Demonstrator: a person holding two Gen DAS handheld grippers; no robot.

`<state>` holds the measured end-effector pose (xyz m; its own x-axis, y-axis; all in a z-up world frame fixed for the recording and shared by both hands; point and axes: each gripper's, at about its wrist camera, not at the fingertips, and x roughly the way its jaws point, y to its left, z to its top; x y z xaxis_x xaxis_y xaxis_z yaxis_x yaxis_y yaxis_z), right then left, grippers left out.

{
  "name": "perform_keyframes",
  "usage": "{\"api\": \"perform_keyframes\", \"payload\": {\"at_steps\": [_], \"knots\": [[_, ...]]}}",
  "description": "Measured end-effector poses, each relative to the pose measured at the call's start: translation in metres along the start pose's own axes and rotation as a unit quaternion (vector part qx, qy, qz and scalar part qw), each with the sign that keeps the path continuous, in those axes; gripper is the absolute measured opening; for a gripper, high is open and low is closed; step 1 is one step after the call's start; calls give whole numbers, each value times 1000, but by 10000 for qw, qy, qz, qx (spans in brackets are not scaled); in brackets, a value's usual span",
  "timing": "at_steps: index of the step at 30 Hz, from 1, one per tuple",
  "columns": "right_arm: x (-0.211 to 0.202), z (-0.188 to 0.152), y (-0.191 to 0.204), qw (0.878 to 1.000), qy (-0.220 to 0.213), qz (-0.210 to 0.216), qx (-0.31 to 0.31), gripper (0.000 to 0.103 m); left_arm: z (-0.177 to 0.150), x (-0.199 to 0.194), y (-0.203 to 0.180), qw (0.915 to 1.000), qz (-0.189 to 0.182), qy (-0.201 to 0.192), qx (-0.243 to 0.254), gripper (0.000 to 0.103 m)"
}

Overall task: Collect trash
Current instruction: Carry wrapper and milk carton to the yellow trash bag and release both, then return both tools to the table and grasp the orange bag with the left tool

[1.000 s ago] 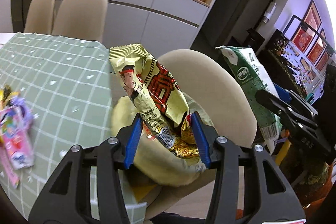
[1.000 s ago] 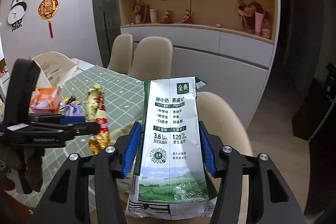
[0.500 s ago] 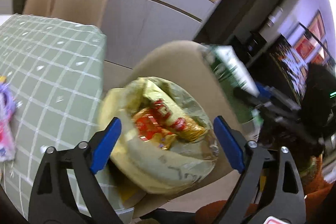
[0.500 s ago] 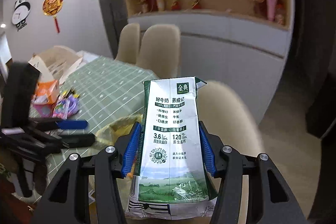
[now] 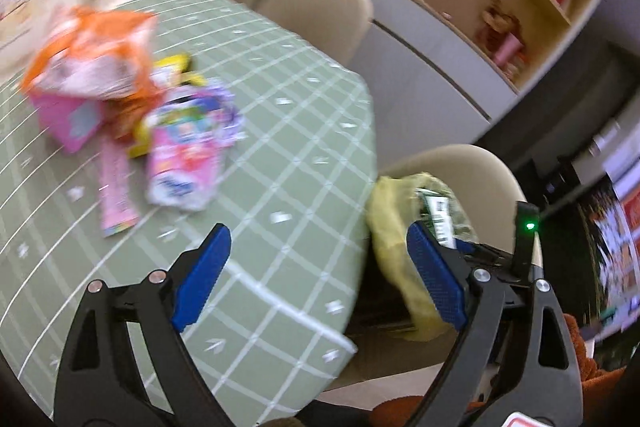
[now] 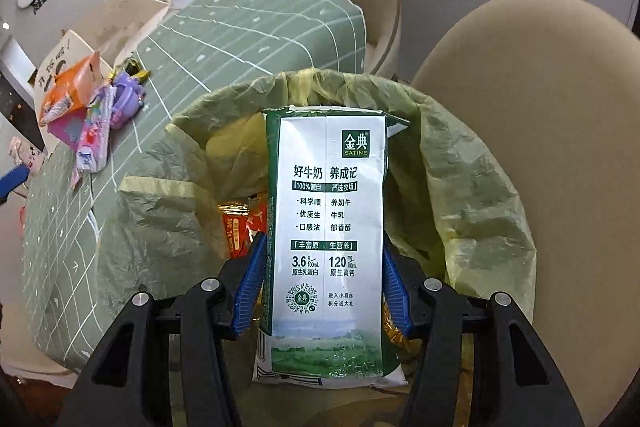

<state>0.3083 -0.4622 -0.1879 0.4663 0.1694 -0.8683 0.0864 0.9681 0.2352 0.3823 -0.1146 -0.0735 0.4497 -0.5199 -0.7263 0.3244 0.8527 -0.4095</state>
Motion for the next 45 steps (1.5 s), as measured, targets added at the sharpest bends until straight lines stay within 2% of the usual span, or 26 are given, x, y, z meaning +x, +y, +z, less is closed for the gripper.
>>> {"api": "perform_keyframes", "payload": {"at_steps": [6,10,16,22,25,28,33,37,40,45], "knots": [[-11,-4,0,9995,-111,-210,212,51,-4,-16,33,9995,262,-22,-200,85],[-33,-14,4,9976,-457,-335,407,57,-1,-22,44,9996,244,5,-156,85],[-67,-17,24,9950,-795,-454,399,57,5,-30,59,9997,214,-58,-99,89],[-98,-10,72,9924,-1209,-190,129,58,6,-48,85,9995,248,-161,-93,90],[-96,-4,107,9935,-1127,64,-157,58,5,-57,105,9994,270,-149,-160,90],[-90,-1,149,9912,-1119,512,-482,58,2,-63,127,9991,302,-134,-259,94],[-75,2,198,9873,-1110,900,-699,58,3,-73,157,9981,352,-239,-449,94],[-61,0,231,9860,-956,923,-1002,58,21,-83,170,9962,431,-543,-530,94],[-54,-4,244,9866,-855,866,-1091,58,47,-87,175,9938,511,-874,-461,94],[-47,-11,247,9897,-747,693,-1002,58,99,-64,180,9878,960,-1207,-235,94]]}}
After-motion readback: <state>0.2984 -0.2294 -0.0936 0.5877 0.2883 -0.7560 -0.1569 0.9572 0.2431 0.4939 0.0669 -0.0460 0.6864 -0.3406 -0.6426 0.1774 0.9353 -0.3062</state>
